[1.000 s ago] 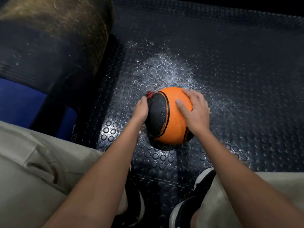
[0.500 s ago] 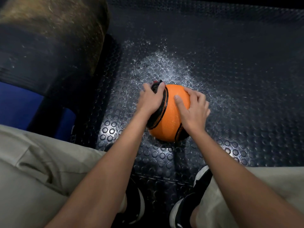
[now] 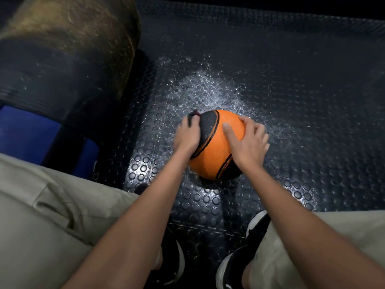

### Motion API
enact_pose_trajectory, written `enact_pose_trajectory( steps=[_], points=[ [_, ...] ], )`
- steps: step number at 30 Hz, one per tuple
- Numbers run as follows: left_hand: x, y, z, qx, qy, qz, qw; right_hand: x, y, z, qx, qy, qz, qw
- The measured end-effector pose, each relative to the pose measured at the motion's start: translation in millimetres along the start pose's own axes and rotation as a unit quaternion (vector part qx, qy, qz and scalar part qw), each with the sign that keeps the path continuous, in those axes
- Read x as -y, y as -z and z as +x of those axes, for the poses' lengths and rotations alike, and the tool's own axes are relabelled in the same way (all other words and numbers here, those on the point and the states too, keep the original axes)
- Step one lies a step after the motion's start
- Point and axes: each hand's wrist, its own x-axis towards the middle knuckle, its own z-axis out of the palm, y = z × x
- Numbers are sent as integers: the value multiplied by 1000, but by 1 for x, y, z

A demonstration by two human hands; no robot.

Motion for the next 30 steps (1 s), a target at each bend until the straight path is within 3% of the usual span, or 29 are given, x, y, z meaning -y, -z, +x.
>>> enact_pose_trajectory(
  steps=[3,5,8,11,16,18,25,30],
  points=[
    [-25,-3,-7,4,-137,110,984,4,6,7,0,-23,-29,999],
    [-34,0,-8,28,-178,125,976,-1,11,12,15,-39,-24,999],
    [-32,6,-3,38,-140,73,987,-8,11,13,35,-40,-4,999],
    [-10,15,0,-1,-67,19,998,-4,3,6,38,-1,34,999],
    [10,29,13,-24,39,-90,995,13,-7,4,59,26,38,997],
    [2,30,15,-31,44,-115,992,21,-11,2,47,25,21,998],
    [-1,17,2,-53,-57,1,997,18,-9,-5,20,-27,37,999],
    [9,24,-1,-82,8,-51,995,19,-11,-10,33,5,15,999]
  ],
)
